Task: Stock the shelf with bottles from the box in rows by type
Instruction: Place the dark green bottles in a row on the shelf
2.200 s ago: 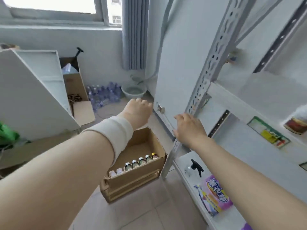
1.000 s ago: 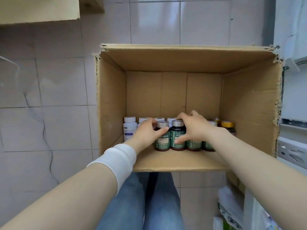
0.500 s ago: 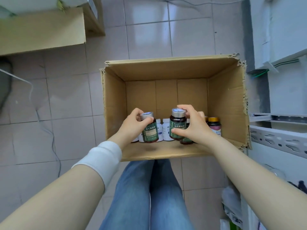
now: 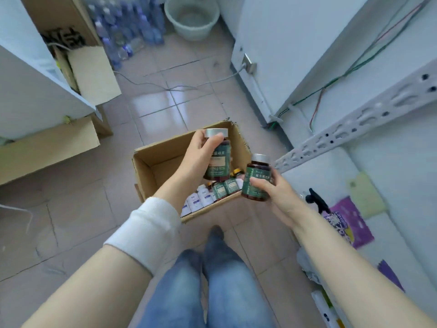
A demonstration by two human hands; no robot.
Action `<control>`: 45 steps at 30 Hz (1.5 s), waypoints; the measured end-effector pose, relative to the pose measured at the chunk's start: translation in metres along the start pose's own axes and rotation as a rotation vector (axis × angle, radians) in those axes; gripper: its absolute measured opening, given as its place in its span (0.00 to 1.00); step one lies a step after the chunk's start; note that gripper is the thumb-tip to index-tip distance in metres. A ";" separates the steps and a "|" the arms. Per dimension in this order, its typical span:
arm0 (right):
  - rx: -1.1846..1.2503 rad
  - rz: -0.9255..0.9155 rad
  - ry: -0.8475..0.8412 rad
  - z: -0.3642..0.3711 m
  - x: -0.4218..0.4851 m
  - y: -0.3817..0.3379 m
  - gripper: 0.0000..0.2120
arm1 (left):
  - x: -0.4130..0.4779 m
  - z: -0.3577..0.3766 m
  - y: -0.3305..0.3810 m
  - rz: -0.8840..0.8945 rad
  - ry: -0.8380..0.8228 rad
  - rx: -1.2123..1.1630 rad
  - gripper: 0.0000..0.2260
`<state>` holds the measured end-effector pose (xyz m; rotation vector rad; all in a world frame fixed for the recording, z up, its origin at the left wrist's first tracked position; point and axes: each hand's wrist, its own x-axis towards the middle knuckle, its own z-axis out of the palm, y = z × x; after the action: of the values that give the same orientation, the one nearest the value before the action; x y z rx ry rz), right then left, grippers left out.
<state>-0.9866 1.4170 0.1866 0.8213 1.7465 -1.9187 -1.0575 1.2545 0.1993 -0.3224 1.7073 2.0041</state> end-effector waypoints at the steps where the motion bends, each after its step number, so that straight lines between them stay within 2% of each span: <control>1: 0.050 -0.035 0.027 -0.002 -0.021 -0.003 0.14 | -0.011 0.009 0.011 0.020 -0.063 -0.017 0.02; 7: 0.281 -0.201 0.236 -0.027 -0.140 0.000 0.13 | -0.084 0.077 0.054 0.103 -0.421 0.059 0.05; 11: 0.272 -0.285 0.389 -0.059 -0.225 0.008 0.10 | -0.147 0.143 0.073 0.181 -0.601 0.150 0.08; 15: 0.271 -0.389 0.554 -0.096 -0.320 0.025 0.12 | -0.222 0.212 0.084 0.271 -0.791 0.173 0.05; 17: 0.301 -0.448 0.610 -0.117 -0.371 0.040 0.18 | -0.264 0.247 0.082 0.309 -0.877 0.185 0.06; 19: 0.278 -0.489 0.665 -0.140 -0.423 0.058 0.34 | -0.308 0.282 0.075 0.333 -0.966 0.192 0.08; 21: 0.264 -0.540 0.710 -0.165 -0.475 0.079 0.42 | -0.356 0.321 0.063 0.378 -1.042 0.222 0.11; 23: 0.289 -0.588 0.751 -0.191 -0.528 0.101 0.38 | -0.406 0.359 0.048 0.419 -1.100 0.260 0.14; 26: 0.354 -0.649 0.824 -0.226 -0.602 0.131 0.22 | -0.478 0.415 0.023 0.457 -1.202 0.332 0.17; 28: 0.397 -0.681 0.872 -0.247 -0.642 0.150 0.19 | -0.519 0.446 0.008 0.435 -1.268 0.352 0.15; 30: 0.423 -0.713 0.912 -0.269 -0.677 0.167 0.20 | -0.556 0.473 -0.006 0.412 -1.341 0.349 0.13; 32: 0.452 -0.754 0.945 -0.290 -0.707 0.179 0.28 | -0.586 0.499 -0.017 0.434 -1.396 0.372 0.13; 33: 0.462 -0.758 0.972 -0.299 -0.721 0.184 0.29 | -0.599 0.513 -0.023 0.449 -1.417 0.388 0.14; 37: 0.472 -0.756 1.105 -0.338 -0.768 0.201 0.19 | -0.638 0.575 -0.046 0.464 -1.520 0.427 0.11; 42: 0.347 -0.669 1.264 -0.400 -0.803 0.206 0.24 | -0.660 0.659 -0.066 0.541 -1.576 0.517 0.20; 45: 0.289 -0.615 1.300 -0.448 -0.814 0.202 0.19 | -0.656 0.716 -0.075 0.577 -1.569 0.574 0.18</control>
<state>-0.1873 1.7670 0.5639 2.1890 2.6543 -2.1835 -0.3660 1.8227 0.5847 1.6163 1.1085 1.1251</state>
